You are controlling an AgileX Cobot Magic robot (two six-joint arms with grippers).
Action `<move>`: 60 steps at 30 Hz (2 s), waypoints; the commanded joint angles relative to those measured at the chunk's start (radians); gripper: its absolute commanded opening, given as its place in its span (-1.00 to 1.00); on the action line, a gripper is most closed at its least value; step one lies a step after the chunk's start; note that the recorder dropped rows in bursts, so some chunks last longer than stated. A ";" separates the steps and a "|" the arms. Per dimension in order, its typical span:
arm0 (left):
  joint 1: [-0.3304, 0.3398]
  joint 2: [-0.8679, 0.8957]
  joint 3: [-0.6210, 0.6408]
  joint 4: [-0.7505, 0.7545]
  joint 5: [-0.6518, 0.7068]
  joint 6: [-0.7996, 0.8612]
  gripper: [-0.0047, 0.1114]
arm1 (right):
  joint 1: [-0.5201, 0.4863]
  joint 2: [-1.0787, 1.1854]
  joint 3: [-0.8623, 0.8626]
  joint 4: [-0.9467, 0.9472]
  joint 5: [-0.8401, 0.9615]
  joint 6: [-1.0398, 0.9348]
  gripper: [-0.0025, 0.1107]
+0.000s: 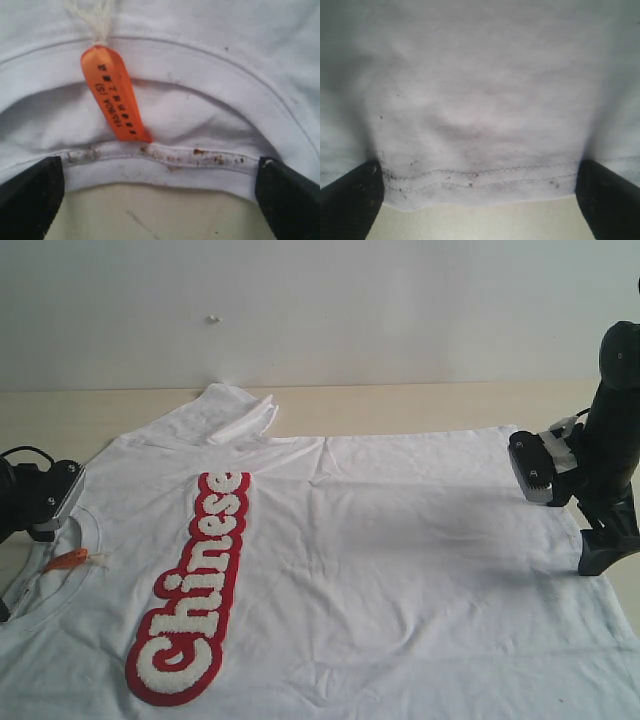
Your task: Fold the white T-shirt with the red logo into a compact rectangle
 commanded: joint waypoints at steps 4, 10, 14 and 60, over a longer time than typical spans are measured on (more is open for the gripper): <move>0.003 -0.002 -0.006 -0.002 0.002 -0.004 0.89 | -0.007 0.016 0.008 -0.005 -0.005 0.008 0.90; 0.003 -0.002 -0.006 -0.002 0.002 -0.004 0.89 | -0.007 0.016 0.008 -0.005 -0.005 0.008 0.90; 0.003 -0.002 -0.006 -0.002 0.002 -0.004 0.89 | -0.007 0.016 0.008 -0.005 -0.005 0.008 0.90; 0.003 0.032 -0.004 -0.018 -0.016 -0.002 0.89 | -0.007 0.023 0.008 -0.005 -0.006 0.008 0.90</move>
